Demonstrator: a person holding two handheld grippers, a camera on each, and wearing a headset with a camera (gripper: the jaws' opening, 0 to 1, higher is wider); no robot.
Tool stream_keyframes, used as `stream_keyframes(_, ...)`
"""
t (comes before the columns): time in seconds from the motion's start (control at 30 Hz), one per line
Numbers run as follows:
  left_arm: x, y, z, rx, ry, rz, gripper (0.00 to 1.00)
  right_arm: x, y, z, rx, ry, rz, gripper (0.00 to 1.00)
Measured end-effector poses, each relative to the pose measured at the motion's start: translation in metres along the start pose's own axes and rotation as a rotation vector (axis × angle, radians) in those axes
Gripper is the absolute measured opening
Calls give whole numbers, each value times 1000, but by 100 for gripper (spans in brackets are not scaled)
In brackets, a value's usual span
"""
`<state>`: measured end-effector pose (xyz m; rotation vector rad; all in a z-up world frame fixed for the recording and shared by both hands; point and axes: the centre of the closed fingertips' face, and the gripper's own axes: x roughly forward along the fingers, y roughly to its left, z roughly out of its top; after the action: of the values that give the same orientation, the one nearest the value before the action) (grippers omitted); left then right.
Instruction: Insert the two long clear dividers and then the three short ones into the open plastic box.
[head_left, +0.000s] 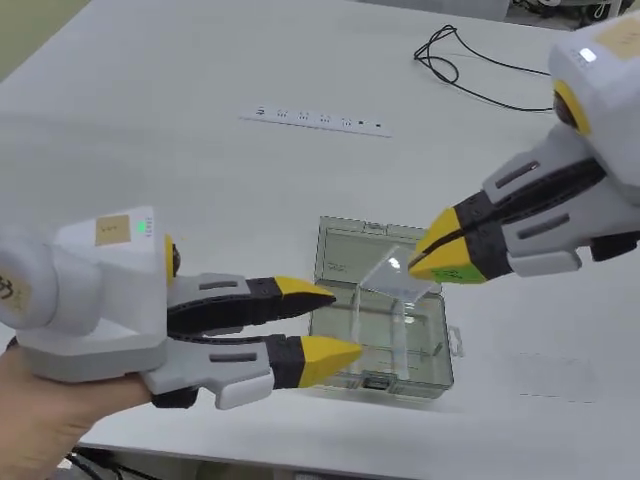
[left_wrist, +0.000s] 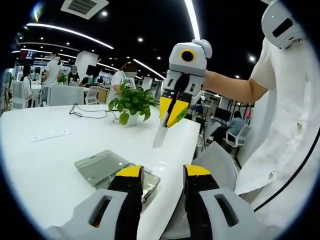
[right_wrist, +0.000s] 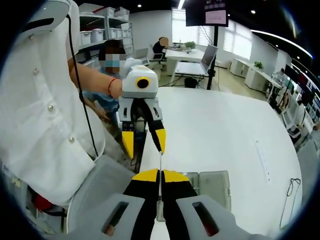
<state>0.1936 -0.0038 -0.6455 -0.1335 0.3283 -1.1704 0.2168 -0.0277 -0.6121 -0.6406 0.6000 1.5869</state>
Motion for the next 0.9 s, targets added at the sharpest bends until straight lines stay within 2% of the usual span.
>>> stream_keyframes(0.2, -4, 4, -2, 1, 1, 20, 33, 2, -7, 2, 1, -4, -14, 2)
stream_keyframes(0.43, -6, 7, -7, 14, 18, 37, 41, 10, -15, 0, 6, 2, -32, 2)
stream_keyframes(0.7, -9, 11, -16, 27, 50, 51, 49, 24, -28, -6, 16, 16, -49, 2)
stream_keyframes(0.9, -12, 14, -23, 25, 70, 60, 53, 42, -38, -16, 32, 28, -50, 2)
